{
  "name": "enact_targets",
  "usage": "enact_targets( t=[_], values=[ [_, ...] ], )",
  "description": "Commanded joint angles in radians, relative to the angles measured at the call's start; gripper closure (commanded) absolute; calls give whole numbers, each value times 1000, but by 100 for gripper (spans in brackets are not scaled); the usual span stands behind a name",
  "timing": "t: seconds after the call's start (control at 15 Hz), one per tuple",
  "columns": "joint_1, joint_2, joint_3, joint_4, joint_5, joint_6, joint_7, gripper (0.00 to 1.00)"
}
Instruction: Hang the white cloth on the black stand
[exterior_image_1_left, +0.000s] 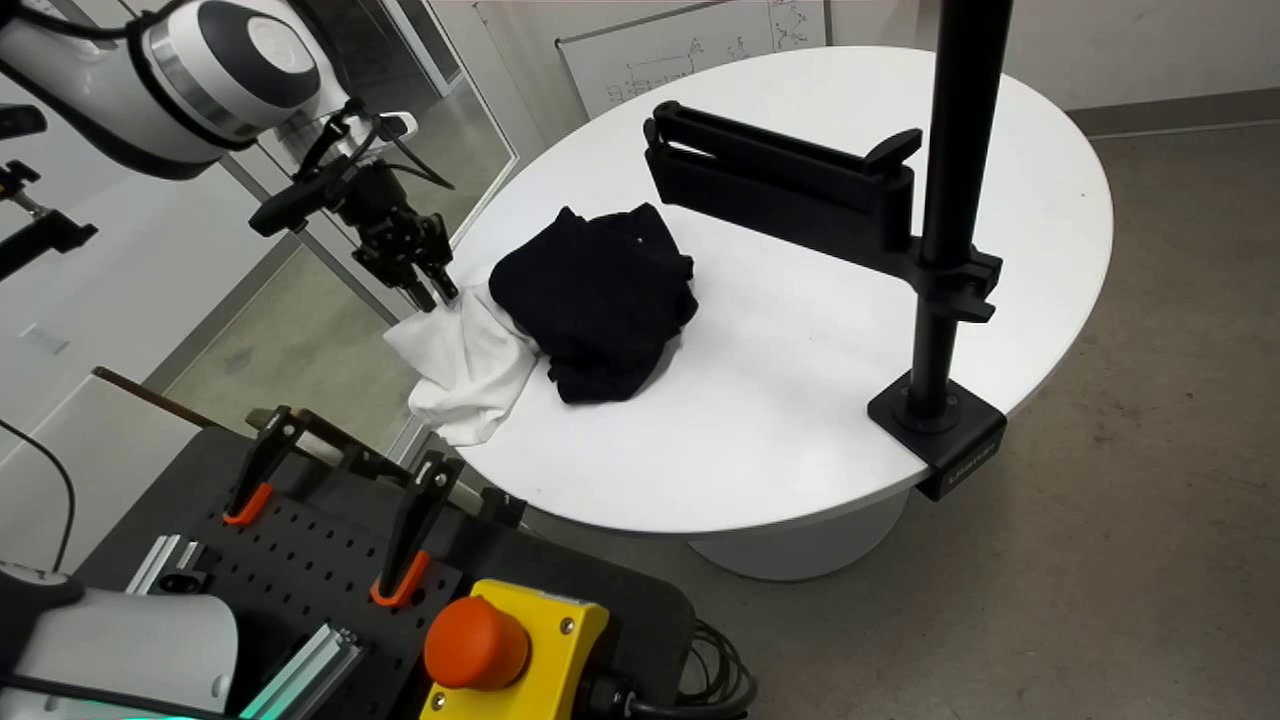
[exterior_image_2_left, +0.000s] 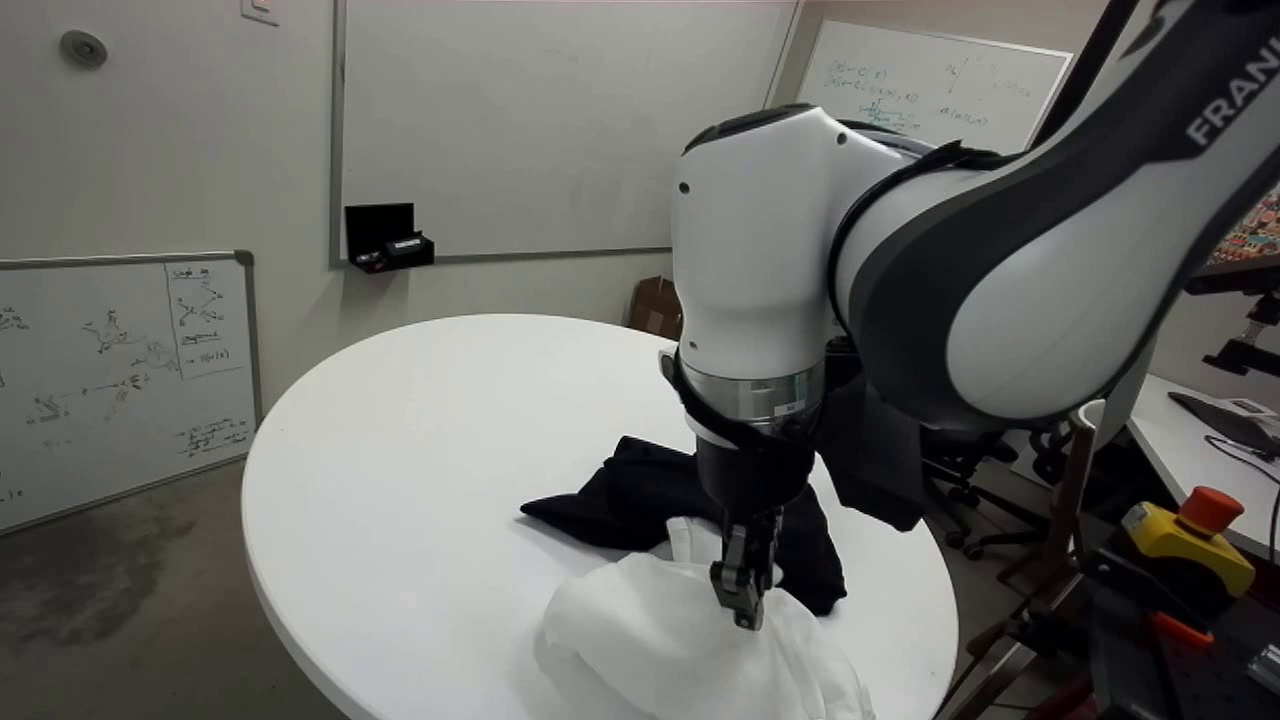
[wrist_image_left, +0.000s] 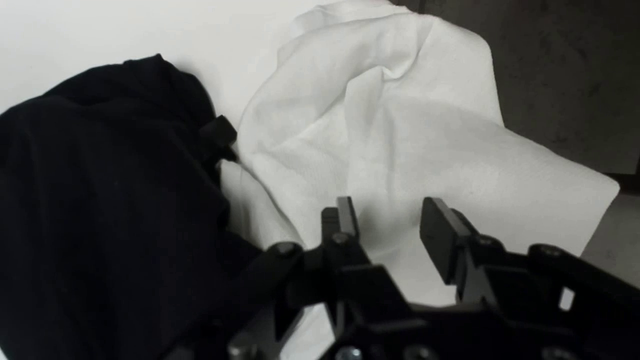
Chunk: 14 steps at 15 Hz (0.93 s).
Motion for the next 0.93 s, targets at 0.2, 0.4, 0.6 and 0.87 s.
enact_targets(
  t=[0.2, 0.4, 0.6, 0.87],
  values=[
    [16, -4, -18, 7, 24, -16, -5, 100],
    [14, -6, -22, 3, 24, -14, -6, 100],
    [12, -11, -24, -1, 24, -10, -7, 100],
    [5, -56, -12, -35, 28, 19, -22, 100]
  ],
)
